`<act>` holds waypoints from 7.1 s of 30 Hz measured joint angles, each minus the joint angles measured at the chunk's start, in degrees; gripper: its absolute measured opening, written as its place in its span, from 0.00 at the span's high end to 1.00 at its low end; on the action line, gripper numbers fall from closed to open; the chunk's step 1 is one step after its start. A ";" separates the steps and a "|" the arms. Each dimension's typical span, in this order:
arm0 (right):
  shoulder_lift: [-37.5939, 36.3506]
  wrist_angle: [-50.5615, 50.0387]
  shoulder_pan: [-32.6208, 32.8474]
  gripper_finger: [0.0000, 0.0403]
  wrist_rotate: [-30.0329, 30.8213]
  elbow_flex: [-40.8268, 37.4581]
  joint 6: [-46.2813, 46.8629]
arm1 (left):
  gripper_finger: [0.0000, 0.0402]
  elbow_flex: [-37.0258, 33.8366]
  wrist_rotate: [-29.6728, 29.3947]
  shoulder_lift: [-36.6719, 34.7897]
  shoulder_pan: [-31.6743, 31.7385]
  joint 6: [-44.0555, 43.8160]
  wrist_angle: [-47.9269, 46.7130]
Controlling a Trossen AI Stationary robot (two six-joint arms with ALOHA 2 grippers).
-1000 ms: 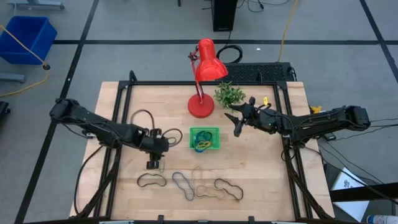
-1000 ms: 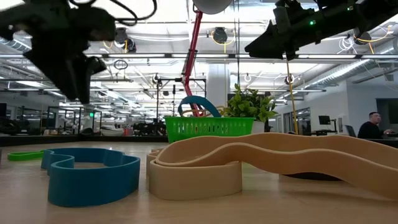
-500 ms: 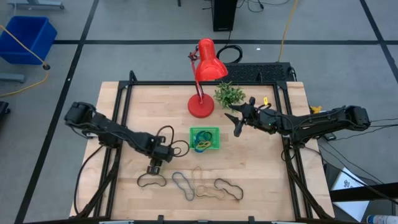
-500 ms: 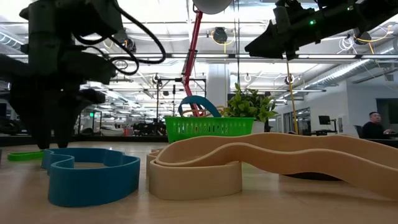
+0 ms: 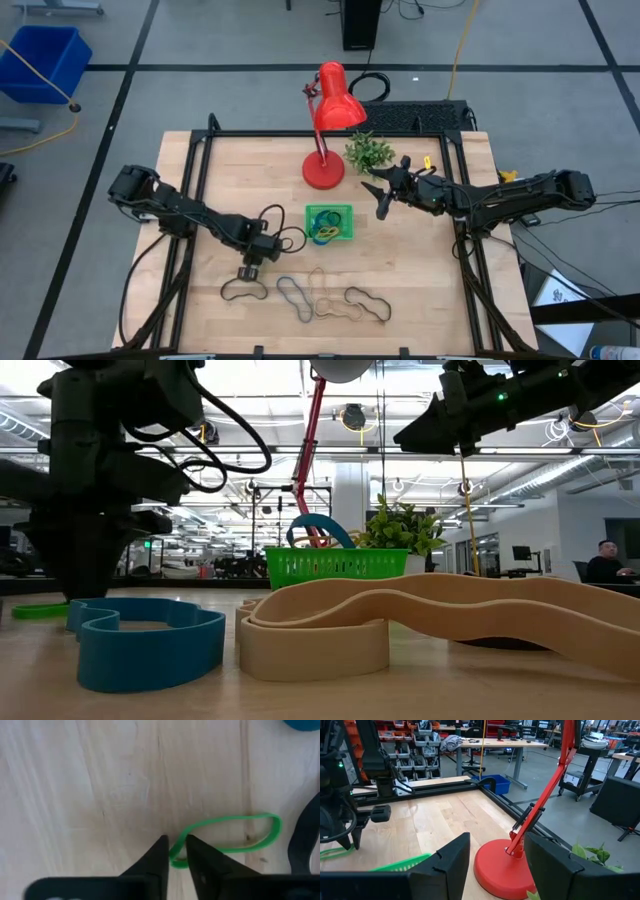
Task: Pick and place rubber bands into bin
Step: Put the green rubber band into the green bin, then put the left black rubber band into the green bin
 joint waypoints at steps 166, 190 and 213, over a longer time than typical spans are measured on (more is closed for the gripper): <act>0.00 -1.61 -0.04 0.55 0.02 0.00 -1.70 | 0.79 -0.19 -3.24 -1.61 -15.06 -1.05 9.48; 0.00 -1.83 -0.06 0.55 0.02 0.00 -1.66 | 0.98 -0.33 12.53 -1.92 -11.13 -6.86 12.60; 0.00 -0.81 -0.07 0.55 0.02 0.00 -1.49 | 0.99 -0.19 -9.00 -26.23 2.78 0.26 27.20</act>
